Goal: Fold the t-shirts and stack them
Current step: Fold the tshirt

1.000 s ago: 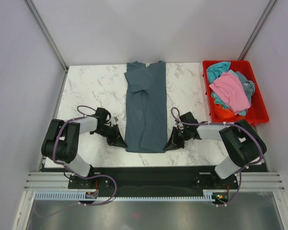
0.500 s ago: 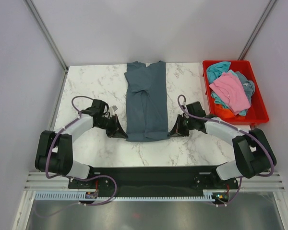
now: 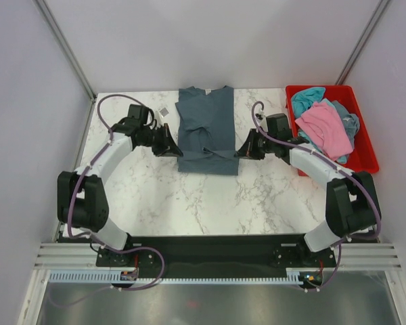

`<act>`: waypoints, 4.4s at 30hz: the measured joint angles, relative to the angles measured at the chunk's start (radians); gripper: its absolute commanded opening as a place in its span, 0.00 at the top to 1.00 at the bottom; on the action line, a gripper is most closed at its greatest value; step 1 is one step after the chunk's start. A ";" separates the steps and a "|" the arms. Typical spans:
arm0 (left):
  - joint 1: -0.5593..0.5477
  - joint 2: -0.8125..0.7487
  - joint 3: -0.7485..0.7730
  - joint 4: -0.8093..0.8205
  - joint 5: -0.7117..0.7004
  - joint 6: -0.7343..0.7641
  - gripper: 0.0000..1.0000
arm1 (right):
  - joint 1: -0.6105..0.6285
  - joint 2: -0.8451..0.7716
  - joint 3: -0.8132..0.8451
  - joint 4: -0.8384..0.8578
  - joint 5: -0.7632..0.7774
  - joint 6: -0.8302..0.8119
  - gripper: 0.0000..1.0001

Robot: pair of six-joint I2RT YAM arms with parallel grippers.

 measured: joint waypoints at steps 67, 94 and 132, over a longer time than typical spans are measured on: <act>0.040 0.338 0.339 -0.012 -0.137 0.189 0.16 | -0.100 0.425 0.335 0.061 -0.013 -0.091 0.25; 0.060 0.479 0.229 -0.028 -0.087 0.156 0.17 | -0.117 0.491 0.187 0.151 -0.175 0.099 0.32; 0.064 0.563 0.283 -0.003 -0.023 0.120 0.56 | -0.091 0.544 0.206 0.196 -0.209 0.144 0.53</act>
